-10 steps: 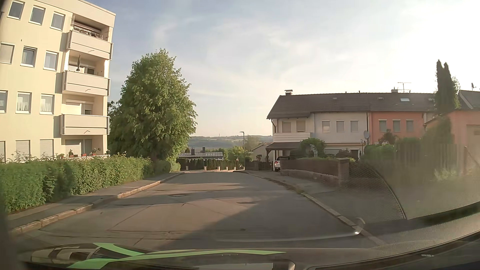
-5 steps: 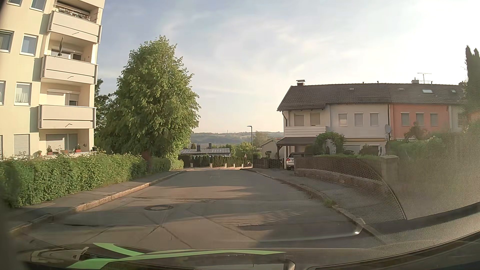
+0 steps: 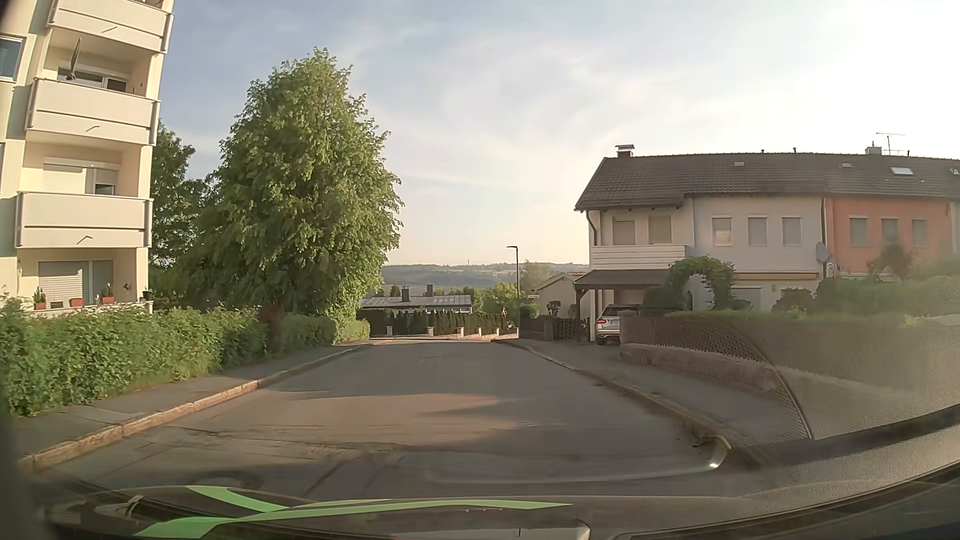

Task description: Follow the waypoints while adhering to traffic rules and regulations

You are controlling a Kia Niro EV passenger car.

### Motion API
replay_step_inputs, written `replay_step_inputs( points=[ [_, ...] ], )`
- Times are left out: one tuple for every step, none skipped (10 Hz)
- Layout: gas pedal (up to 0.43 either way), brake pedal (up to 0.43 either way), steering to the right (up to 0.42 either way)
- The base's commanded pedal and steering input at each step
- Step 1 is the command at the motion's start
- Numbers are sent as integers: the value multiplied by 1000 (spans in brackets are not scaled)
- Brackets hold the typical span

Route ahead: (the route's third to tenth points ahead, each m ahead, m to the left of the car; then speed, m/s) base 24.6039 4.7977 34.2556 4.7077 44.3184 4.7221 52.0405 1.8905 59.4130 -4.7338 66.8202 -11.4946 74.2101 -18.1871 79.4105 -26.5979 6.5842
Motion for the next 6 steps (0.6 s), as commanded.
replay_step_inputs(
  points=[
    [0,0,-29],
    [0,0,-30],
    [0,0,-30],
    [0,0,-29],
    [0,0,-30],
    [0,0,-29]
  ],
)
